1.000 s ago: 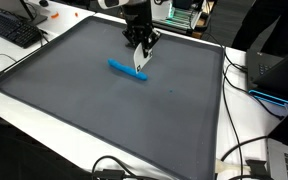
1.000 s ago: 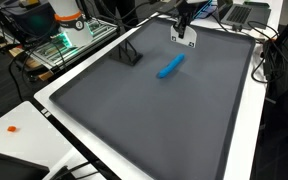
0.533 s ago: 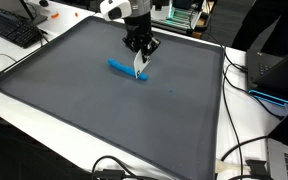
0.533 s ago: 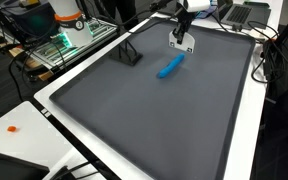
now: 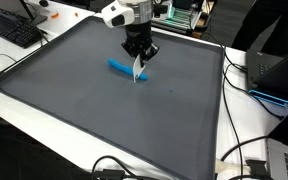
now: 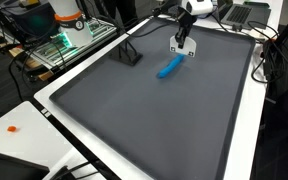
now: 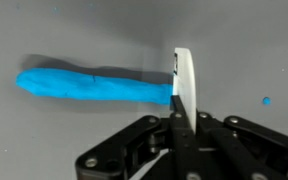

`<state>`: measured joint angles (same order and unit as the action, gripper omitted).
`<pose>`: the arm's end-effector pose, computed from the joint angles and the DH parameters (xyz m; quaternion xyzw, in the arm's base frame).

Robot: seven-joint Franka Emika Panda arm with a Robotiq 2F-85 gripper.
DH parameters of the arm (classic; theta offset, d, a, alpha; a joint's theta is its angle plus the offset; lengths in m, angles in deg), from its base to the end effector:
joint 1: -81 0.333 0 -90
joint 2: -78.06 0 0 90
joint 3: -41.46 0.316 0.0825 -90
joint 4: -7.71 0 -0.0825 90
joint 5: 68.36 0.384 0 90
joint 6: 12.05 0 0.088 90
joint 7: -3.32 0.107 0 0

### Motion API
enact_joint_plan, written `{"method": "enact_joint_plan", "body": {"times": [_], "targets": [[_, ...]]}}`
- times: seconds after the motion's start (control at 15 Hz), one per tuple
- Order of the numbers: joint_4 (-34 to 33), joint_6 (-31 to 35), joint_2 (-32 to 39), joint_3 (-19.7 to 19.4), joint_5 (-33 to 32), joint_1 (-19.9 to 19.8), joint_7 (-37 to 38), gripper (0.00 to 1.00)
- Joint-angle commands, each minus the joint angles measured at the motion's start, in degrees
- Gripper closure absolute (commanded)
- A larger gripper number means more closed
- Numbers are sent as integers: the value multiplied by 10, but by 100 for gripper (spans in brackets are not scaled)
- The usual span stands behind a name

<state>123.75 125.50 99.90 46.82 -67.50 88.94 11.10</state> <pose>0.5846 0.1368 0.2596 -0.9990 -0.0393 0.0062 0.0217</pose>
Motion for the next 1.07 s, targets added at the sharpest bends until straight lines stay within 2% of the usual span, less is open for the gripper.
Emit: {"method": "enact_joint_plan", "body": {"times": [0.0,1.0], "targets": [[-12,9,15,-12,-26,12,12,99],[-29,19,51,-26,-66,29,21,99]]}}
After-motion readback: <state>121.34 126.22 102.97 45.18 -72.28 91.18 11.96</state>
